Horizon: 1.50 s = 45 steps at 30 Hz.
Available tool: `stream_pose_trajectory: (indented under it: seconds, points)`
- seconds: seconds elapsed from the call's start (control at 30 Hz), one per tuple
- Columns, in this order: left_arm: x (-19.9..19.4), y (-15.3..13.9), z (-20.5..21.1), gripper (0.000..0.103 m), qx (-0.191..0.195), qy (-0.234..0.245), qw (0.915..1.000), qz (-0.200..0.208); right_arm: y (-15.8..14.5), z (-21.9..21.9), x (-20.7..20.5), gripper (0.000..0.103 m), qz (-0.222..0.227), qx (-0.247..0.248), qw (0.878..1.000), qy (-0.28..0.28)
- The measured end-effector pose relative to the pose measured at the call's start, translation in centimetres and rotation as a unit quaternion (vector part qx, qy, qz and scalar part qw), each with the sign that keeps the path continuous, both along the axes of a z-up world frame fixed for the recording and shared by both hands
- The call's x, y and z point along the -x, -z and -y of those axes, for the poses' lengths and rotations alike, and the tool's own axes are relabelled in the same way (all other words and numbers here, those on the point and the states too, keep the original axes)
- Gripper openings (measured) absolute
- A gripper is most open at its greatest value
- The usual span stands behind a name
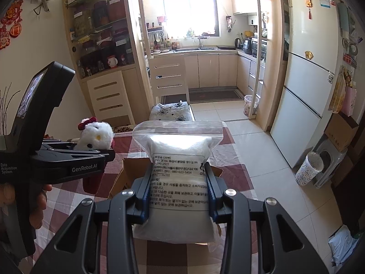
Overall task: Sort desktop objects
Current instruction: 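Carry the zip bag with the right tool while the left tool carries the plush over the box, then open the right tool to drop the zip bag while the left tool releases the plush into the box, then withdraw both open tools from the box back toward the table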
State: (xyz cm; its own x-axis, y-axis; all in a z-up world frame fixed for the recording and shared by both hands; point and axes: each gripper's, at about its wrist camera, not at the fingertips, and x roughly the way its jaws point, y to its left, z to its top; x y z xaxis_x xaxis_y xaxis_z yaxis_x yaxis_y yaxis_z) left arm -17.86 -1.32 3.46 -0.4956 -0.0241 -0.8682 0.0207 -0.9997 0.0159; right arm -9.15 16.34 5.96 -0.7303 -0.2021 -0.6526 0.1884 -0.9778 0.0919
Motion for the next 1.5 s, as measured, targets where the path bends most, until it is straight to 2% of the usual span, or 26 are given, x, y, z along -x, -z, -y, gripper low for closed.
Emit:
stream_pose_trajectory:
  seconds: [0.07,0.13,0.17,0.2,0.23,0.27,0.3,0.33,0.43,0.6,1.5]
  points:
    - [0.0,0.0,0.0,0.036,0.000,0.001,1.0000,0.000,0.0,0.0,0.1,0.039,0.001,-0.001,1.000,-0.001]
    - [0.0,0.1,-0.2,0.042,0.006,0.008,0.9999,-0.003,0.0,0.1,0.2,0.039,0.001,-0.001,1.000,-0.001]
    - [0.0,0.1,-0.3,0.048,0.009,0.011,0.9999,-0.005,0.0,0.1,0.2,0.040,0.000,-0.002,1.000,-0.003]
    - [0.0,0.1,-0.3,0.051,0.010,0.008,0.9999,-0.005,-0.1,0.3,0.1,0.045,-0.004,-0.006,1.000,-0.006]
    - [-0.1,0.1,-0.2,0.056,0.010,0.004,0.9999,-0.006,-0.2,0.5,0.1,0.052,-0.009,-0.013,1.000,-0.007]
    - [-0.2,0.0,-0.1,0.060,0.011,0.001,0.9999,-0.007,-0.4,0.6,-0.1,0.077,-0.018,-0.017,1.000,-0.003]
    - [-0.2,0.0,0.0,0.061,0.012,0.001,0.9999,-0.009,-0.7,0.5,-0.4,0.093,-0.031,-0.016,0.999,0.006]
    - [-0.3,-0.1,0.1,0.061,0.013,0.000,0.9999,-0.011,-1.2,0.2,-0.7,0.095,-0.047,-0.010,0.999,0.016]
    - [-0.4,-0.1,0.6,0.062,0.011,-0.005,0.9999,-0.008,-2.2,-0.4,-1.3,0.096,-0.064,0.009,0.998,0.024]
    - [-1.2,0.0,1.2,0.062,0.018,-0.015,0.9997,-0.003,-2.3,-0.6,-1.7,0.096,-0.058,0.016,0.998,0.025]
    - [-6.1,-2.0,1.6,0.062,0.016,-0.032,0.9994,-0.006,-3.3,-1.0,-5.7,0.096,-0.054,0.017,0.998,0.028]
